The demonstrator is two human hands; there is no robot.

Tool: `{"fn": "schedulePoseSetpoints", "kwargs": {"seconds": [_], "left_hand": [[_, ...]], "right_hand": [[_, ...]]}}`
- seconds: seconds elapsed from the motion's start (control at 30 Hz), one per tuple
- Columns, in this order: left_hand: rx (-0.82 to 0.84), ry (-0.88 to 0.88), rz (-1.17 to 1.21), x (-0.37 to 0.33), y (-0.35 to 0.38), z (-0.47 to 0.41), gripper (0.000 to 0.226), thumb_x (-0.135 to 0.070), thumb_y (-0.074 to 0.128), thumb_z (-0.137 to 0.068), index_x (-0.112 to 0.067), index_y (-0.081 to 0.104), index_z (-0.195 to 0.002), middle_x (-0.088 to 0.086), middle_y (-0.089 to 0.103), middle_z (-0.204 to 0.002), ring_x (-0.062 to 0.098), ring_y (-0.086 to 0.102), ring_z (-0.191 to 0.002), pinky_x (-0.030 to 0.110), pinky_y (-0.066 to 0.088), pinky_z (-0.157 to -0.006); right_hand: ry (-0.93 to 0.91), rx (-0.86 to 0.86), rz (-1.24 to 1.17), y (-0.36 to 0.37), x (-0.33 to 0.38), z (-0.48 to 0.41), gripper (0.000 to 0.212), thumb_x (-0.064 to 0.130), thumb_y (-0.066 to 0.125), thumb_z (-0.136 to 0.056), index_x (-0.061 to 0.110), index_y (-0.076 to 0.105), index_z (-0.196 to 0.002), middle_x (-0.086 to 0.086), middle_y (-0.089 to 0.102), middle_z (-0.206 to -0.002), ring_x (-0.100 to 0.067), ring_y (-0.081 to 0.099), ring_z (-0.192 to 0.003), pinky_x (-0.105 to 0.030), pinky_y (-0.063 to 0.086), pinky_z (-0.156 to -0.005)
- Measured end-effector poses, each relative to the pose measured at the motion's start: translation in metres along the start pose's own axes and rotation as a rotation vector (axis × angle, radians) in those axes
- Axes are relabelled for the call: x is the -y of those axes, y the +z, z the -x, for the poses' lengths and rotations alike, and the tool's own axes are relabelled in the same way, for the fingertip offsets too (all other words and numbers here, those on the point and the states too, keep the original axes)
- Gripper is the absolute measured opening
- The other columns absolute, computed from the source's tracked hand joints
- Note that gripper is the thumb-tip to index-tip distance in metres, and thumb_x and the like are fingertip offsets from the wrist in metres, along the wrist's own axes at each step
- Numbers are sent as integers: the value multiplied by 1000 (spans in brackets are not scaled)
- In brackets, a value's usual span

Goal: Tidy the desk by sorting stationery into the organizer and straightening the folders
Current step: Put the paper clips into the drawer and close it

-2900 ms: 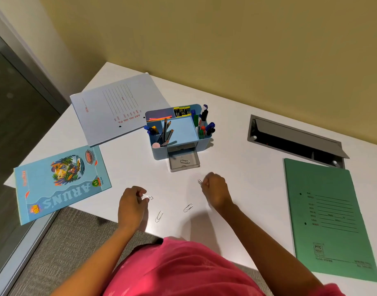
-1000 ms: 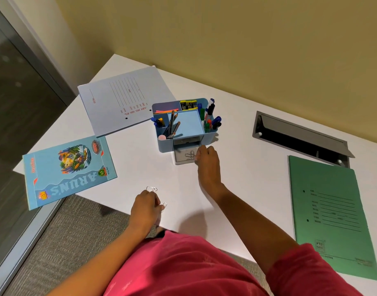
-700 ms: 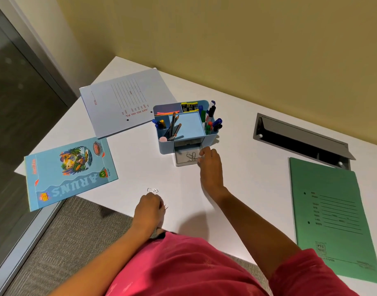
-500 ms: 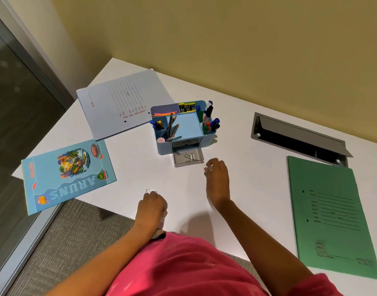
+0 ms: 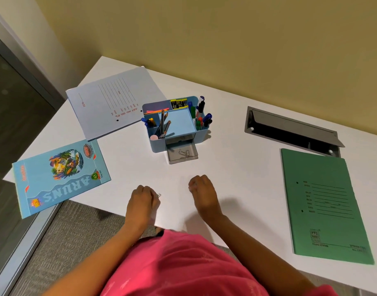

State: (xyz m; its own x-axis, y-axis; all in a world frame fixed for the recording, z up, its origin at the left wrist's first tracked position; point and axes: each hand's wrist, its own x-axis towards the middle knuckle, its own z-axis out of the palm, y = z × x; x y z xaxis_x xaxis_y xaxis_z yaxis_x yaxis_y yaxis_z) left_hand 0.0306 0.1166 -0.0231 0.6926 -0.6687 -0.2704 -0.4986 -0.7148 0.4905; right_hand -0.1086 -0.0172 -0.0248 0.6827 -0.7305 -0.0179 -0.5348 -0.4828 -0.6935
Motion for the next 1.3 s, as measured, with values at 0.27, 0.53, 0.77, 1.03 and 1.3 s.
{"fn": "schedulePoseSetpoints", "kwargs": {"seconds": [0.27,0.53,0.77,1.03,1.3], "left_hand": [[31,60,248,-2,-11,2,10,-7,55,-89,-16,57,-85,-1,51,-85,14,52,-77,22,35,-64],[-124,71,261,-14,-14,-5,7,-14,57,-91,-19,60,-87,-2,55,-85,14,54,-75,27,39,-63],[-198,-44,165,11,-24,-14,12,-17,54,-93,-20,60,-83,-4,56,-87,20,55,-81,33,44,-64],[-236,-103,69,37,-29,-17,14,-12,68,-83,-17,67,-96,3,60,-97,27,60,-87,39,50,-61],[-162,30,-49,32,-28,-17,20,-17,78,-74,-18,69,-92,-1,65,-96,25,62,-84,33,47,-61]], "right_hand": [[150,249,-330,19,37,-12,18,16,68,-86,14,65,-104,2,66,-84,-6,61,-68,-32,56,-75],[290,191,-498,8,54,-37,5,0,64,-86,0,68,-88,-13,67,-71,-20,64,-58,-47,58,-63],[526,-136,-563,-11,45,-95,13,-6,54,-89,0,66,-87,-18,66,-77,-27,64,-63,-53,59,-69],[365,-133,-356,-20,45,-110,27,-11,44,-92,-6,63,-111,-21,65,-97,-25,61,-81,-26,53,-75],[194,-141,-184,-18,31,-72,19,1,52,-93,5,66,-104,-12,68,-100,-25,66,-88,-42,57,-81]]}}
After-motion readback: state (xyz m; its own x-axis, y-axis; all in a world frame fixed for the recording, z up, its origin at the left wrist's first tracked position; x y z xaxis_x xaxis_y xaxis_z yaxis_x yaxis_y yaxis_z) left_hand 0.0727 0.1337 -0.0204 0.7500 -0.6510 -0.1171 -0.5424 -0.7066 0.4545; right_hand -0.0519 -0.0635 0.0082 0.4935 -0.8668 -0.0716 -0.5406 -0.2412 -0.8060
